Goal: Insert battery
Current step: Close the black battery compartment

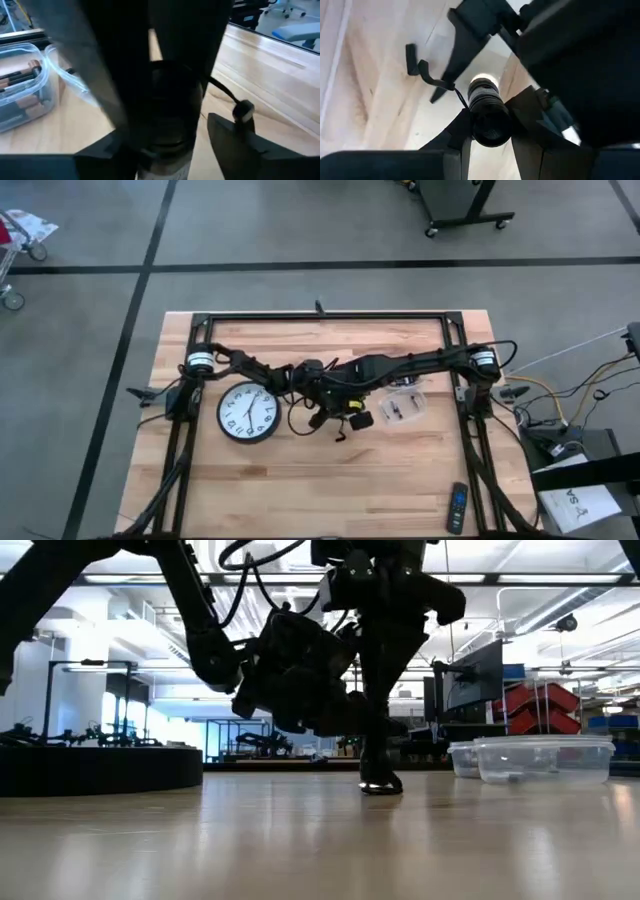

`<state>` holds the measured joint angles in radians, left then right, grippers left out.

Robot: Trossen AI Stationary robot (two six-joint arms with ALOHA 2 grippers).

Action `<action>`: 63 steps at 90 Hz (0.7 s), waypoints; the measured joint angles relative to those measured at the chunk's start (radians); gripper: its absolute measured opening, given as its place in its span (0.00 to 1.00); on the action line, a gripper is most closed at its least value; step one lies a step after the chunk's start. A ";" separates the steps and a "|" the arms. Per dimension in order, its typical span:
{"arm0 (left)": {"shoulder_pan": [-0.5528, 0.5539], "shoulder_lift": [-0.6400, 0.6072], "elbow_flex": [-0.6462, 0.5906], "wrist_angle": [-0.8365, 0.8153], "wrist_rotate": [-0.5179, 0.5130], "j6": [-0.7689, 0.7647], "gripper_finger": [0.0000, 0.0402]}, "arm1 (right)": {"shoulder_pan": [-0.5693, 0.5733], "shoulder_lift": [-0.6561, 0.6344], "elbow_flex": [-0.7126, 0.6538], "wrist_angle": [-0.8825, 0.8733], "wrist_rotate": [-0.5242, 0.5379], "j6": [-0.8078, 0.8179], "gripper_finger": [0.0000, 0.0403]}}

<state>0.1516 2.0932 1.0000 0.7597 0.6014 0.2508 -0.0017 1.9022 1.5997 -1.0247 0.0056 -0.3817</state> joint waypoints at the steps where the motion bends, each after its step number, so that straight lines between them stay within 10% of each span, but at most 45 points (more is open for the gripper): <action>1: 0.000 0.000 0.000 0.000 0.000 0.000 0.52 | 0.000 0.000 0.000 0.001 0.000 -0.004 0.22; 63: 0.048 -0.017 -0.019 -0.054 0.079 0.004 0.29 | -0.005 0.000 0.000 0.008 -0.033 -0.099 0.22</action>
<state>0.1993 2.0758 0.9806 0.7059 0.6800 0.2547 -0.0063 1.9019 1.5997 -1.0164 -0.0273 -0.4808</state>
